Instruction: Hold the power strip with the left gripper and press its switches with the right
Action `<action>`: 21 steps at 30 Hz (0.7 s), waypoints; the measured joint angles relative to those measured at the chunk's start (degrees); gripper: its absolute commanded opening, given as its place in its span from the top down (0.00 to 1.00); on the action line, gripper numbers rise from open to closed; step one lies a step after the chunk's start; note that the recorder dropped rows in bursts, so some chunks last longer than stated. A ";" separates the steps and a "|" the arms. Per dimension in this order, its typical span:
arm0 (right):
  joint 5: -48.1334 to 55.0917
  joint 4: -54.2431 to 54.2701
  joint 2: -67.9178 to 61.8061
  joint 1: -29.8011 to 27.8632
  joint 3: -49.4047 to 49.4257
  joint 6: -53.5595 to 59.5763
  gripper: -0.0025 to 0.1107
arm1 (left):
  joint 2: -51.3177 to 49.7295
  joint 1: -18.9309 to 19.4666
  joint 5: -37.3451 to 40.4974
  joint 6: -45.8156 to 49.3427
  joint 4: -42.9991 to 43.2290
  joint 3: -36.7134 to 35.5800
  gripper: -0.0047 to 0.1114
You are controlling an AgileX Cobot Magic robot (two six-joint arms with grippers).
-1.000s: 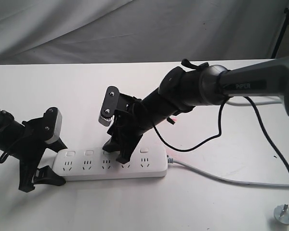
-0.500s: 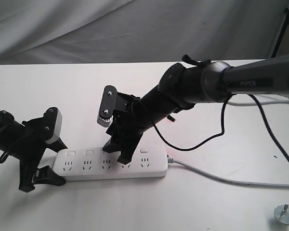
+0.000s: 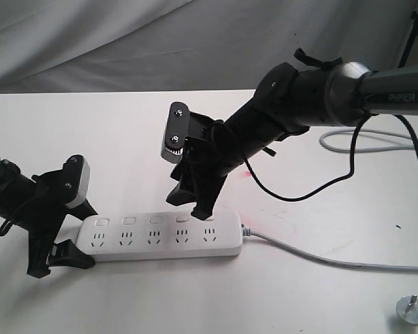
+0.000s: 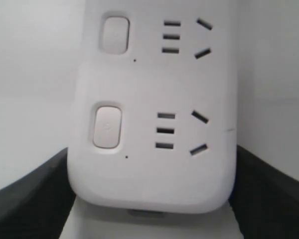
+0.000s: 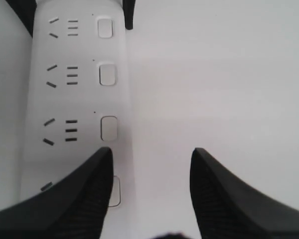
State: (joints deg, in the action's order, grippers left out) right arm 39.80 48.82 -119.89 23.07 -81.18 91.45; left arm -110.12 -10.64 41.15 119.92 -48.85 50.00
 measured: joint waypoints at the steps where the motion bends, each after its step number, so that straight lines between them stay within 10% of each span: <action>1: -0.37 -0.13 0.00 -0.10 0.40 0.00 0.58 | 0.00 0.00 0.00 0.00 0.00 0.00 0.38; 21: -3.29 0.33 -2.59 -0.21 1.61 0.38 0.58 | 0.00 0.00 0.00 0.00 0.00 0.00 0.38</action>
State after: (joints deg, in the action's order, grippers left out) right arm 36.51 49.15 -122.49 22.86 -79.57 91.84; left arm -110.12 -10.64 41.15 119.92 -48.85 50.00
